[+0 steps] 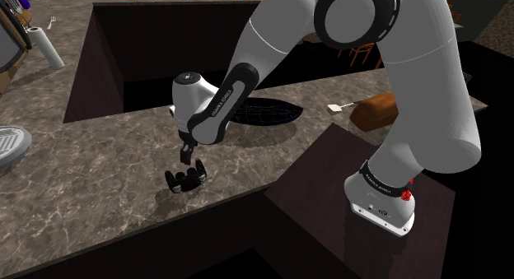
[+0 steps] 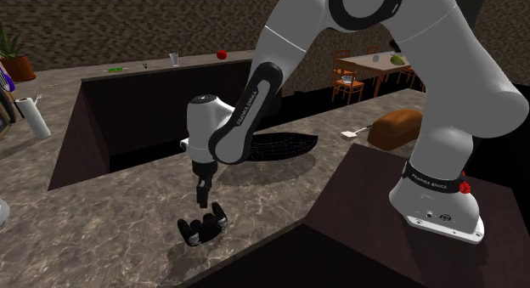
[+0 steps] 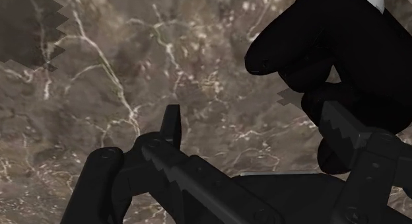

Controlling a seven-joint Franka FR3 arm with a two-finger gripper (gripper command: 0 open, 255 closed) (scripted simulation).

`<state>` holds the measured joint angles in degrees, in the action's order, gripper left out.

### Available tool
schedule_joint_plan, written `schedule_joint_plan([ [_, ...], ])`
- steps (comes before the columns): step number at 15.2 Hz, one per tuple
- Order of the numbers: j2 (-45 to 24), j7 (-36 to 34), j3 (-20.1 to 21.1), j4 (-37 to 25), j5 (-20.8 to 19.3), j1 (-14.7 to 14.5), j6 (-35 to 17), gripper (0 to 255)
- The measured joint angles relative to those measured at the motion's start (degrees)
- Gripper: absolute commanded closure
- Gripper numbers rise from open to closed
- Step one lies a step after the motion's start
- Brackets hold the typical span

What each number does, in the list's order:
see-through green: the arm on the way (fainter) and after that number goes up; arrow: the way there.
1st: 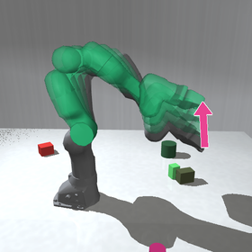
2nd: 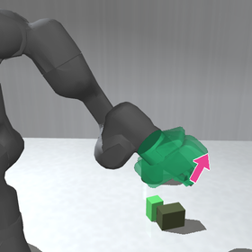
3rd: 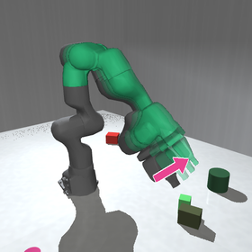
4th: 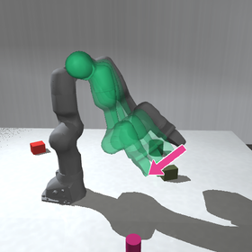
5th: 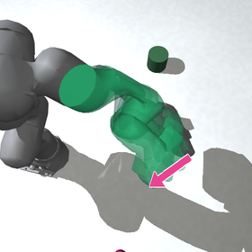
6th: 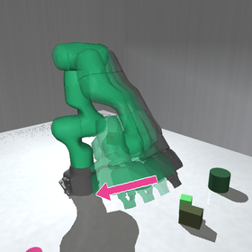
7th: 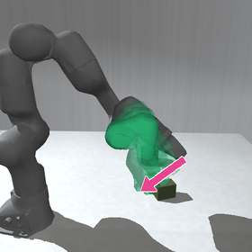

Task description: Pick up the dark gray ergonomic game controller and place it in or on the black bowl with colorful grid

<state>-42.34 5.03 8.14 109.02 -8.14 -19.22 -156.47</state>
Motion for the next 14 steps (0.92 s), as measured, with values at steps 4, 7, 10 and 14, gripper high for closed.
schedule_joint_plan([
  [4, -0.01, 0.00, 0.00, 0.00, 0.00, 0.00, 0.00, 255],
  [7, -0.01, 0.00, 0.00, 0.00, 0.00, 0.00, 0.00, 255],
  [10, -0.01, 0.00, 0.00, 0.00, 0.00, 0.00, 0.00, 255],
  [14, -0.09, -0.71, -0.35, -0.21, -0.33, -0.95, 0.10, 0],
])
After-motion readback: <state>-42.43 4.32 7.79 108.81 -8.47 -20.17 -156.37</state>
